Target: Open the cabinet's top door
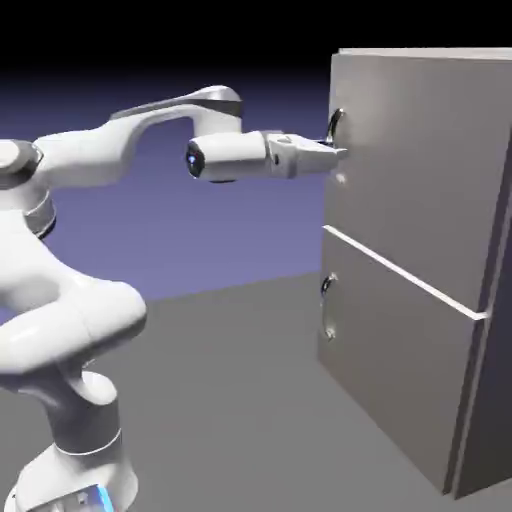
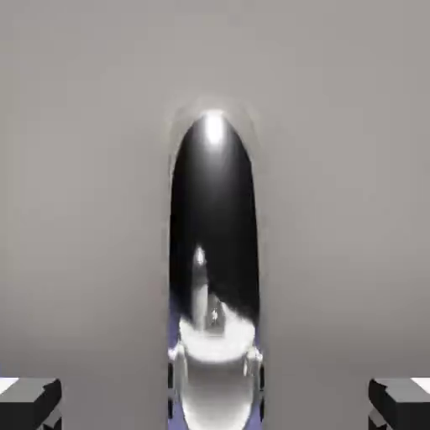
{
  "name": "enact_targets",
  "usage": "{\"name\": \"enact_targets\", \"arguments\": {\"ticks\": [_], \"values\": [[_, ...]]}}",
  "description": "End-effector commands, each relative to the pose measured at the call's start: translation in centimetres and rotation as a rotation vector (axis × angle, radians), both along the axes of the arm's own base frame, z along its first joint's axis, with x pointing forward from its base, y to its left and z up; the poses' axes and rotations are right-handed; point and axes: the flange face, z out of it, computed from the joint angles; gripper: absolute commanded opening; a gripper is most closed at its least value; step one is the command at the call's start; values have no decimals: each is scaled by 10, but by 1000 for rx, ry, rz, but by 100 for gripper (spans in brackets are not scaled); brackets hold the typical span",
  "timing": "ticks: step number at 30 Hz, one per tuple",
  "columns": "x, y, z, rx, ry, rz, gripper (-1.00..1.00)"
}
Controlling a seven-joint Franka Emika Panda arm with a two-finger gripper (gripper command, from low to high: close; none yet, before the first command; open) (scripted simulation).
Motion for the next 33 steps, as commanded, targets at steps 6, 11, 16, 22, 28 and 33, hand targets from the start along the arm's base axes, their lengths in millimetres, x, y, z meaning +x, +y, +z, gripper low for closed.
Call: {"name": "enact_targets", "arguments": {"ticks": [6, 11, 16, 22, 28, 33], "values": [[-54, -23, 0, 0, 0, 138, -100], [-100, -49, 0, 0, 0, 261, -100], [-139, -80, 0, 0, 0, 378, -100], [-176, -115, 0, 0, 0, 497, -100], [-203, -147, 0, 0, 0, 597, -100], [-221, -174, 0, 0, 0, 673, -100]]}}
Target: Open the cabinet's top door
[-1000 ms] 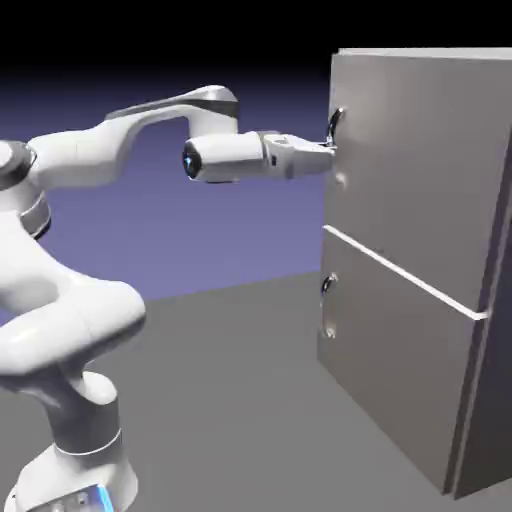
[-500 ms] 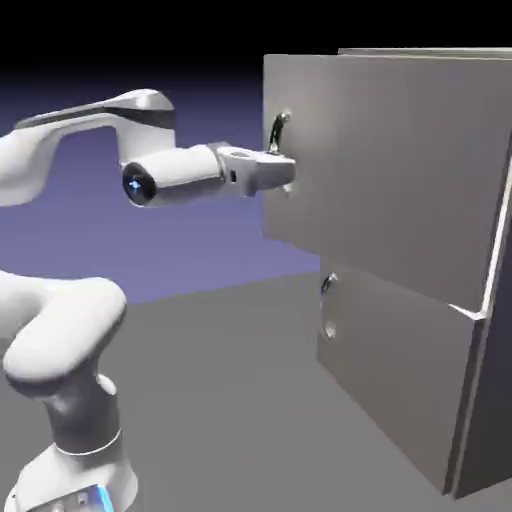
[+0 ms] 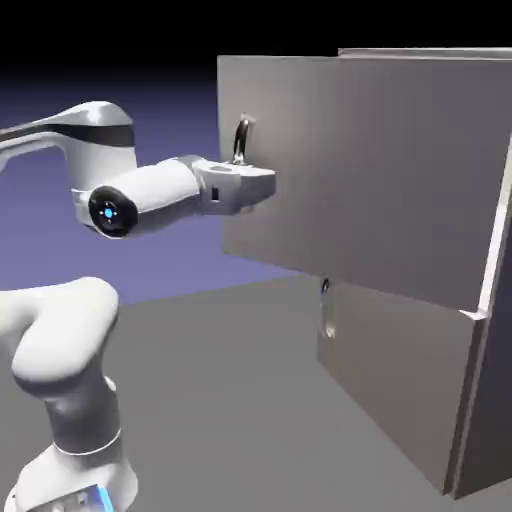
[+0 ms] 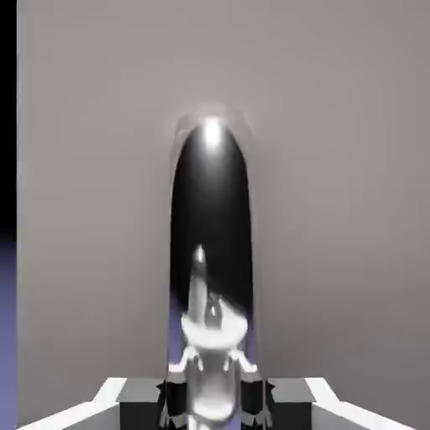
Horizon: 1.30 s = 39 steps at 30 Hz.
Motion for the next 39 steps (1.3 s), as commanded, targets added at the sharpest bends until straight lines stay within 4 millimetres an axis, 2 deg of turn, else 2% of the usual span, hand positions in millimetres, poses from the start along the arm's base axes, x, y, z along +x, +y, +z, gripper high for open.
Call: {"name": "enact_targets", "arguments": {"ticks": [1, 13, 18, 23, 31, 39], "values": [[-3, -5, 0, 0, 0, 14, -100], [-40, -79, 0, 0, 0, 207, -100], [-53, -121, 0, 0, 0, 310, -100], [-63, -171, 0, 0, 0, 430, -100], [-66, -254, 0, 0, 0, 625, -100], [-57, -323, 0, 0, 0, 788, -100]]}}
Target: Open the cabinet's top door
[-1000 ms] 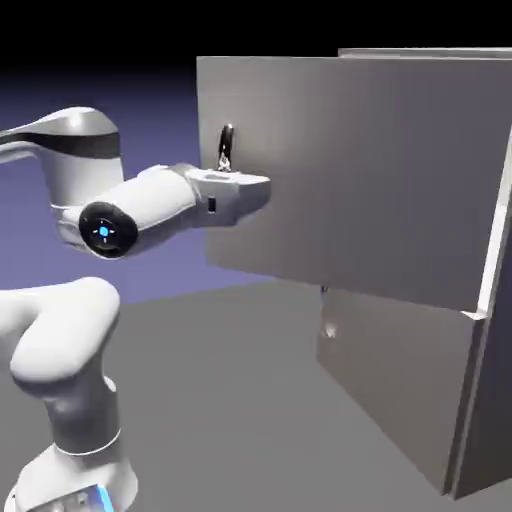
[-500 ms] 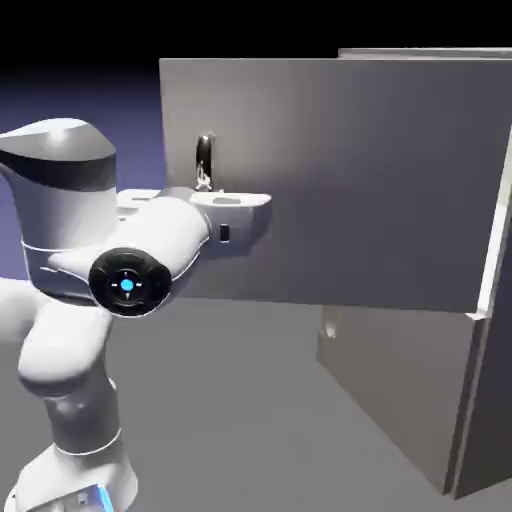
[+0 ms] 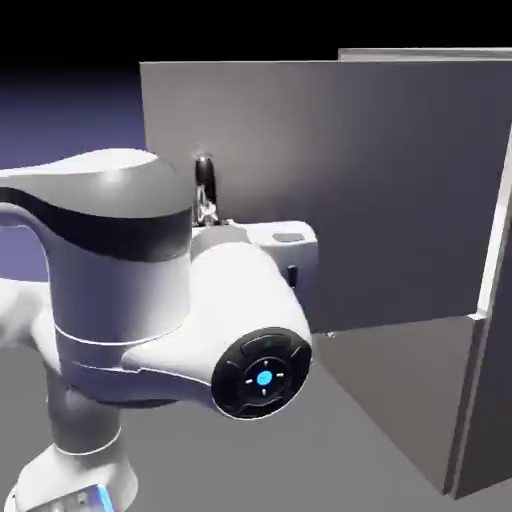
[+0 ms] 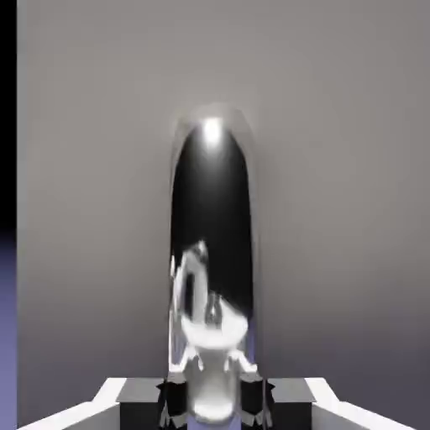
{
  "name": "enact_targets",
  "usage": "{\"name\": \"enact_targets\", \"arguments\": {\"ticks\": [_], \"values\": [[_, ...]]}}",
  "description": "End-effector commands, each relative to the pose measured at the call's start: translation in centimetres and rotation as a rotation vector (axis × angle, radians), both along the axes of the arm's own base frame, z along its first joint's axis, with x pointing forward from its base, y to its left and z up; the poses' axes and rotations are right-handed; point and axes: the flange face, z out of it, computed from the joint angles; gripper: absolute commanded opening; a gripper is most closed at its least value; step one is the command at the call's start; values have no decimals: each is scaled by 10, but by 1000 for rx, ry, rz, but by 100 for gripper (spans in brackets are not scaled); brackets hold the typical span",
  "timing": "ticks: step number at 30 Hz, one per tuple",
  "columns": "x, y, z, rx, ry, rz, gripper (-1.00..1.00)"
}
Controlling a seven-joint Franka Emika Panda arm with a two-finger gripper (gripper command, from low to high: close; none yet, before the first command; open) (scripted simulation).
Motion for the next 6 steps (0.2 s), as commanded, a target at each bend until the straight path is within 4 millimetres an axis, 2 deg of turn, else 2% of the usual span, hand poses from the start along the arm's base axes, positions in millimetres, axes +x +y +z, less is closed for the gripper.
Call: {"name": "enact_targets", "arguments": {"ticks": [1, 5, 6], "values": [[2, -8, 0, 0, 0, 18, -100], [10, -36, 0, 0, 0, 86, -100], [10, -36, 0, 0, 0, 86, 100]]}}
